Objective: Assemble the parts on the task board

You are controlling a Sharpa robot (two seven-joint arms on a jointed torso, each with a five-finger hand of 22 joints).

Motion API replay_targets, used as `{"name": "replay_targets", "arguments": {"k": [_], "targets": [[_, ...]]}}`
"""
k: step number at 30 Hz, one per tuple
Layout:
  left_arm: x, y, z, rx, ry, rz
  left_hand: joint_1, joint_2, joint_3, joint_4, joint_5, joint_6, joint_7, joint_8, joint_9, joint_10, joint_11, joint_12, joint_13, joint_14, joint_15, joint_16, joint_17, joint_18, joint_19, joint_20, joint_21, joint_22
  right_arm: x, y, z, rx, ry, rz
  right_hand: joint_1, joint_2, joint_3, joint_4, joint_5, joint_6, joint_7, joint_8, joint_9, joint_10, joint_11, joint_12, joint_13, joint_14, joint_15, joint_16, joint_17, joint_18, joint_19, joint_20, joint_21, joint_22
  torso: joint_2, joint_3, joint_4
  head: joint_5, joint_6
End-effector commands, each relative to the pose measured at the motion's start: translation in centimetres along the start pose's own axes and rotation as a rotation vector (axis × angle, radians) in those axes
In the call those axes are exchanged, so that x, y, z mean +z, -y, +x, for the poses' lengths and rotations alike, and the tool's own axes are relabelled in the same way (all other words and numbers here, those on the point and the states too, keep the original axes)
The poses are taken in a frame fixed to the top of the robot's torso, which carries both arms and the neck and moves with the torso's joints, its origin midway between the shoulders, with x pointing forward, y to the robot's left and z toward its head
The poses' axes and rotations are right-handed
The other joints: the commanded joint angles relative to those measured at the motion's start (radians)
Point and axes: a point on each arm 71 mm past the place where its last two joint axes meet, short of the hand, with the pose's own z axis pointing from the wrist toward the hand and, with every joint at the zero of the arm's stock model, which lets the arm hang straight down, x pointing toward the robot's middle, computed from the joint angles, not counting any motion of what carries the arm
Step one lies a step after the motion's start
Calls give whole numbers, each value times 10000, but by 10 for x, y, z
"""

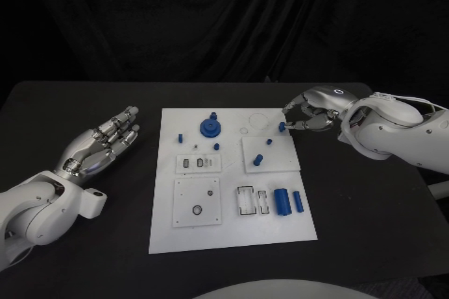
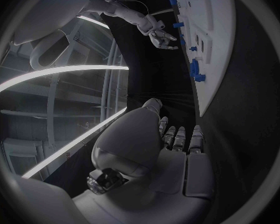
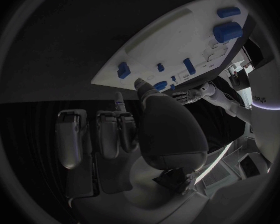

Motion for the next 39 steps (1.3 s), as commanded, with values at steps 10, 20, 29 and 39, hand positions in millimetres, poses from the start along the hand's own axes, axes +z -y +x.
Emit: {"name": "replay_targets", "arguments": {"k": [10,20,29,39], "targets": [[-1,9,1,-110,-113,1381,-52,5,56,-13,-11,-15,2,23,1,-5,70,-19,-10,-5,41,-36,-16,22,-26,79,-61,-16,-1,-1,7,-44,-192,-15,242,-60,-29,122,-166,-28,36,-38,-10,1040,-67,27,2635,1047,-63,29,2633,36,801,-63,-176,2481,-15,-17,19,2,-98],[-3,9,-1,-98,-86,1346,-49,7,62,-17,-15,-17,-1,22,0,-6,75,-19,-11,-5,44,-36,-16,21,-26,81,-61,-16,3,-3,17,-112,-362,63,655,0,24,109,140,-40,84,-45,-25,1040,-32,27,2635,1047,-38,29,2633,94,669,-46,-381,2402,-17,-31,1,63,-113],[-3,9,-1,-100,-83,1332,-47,7,66,-20,-14,-31,-5,20,-2,-7,80,-19,-11,-5,47,-36,-16,21,-26,84,-61,-16,7,-5,23,-110,-285,101,850,47,63,53,210,-127,126,-73,-49,1040,1,27,2635,1047,-15,29,2633,167,502,-27,-642,2301,-13,-4,3,98,-137],[-3,9,-2,-108,-92,1302,-44,7,71,-26,-21,-38,-9,18,-3,-8,86,-20,-11,-5,51,-36,-16,22,-26,88,-61,-16,10,-2,25,-168,-160,256,992,112,53,37,171,-529,102,-101,-150,1040,-2,27,2635,1047,-5,29,2633,243,329,-6,-928,2196,-11,-8,5,125,-156]]}}
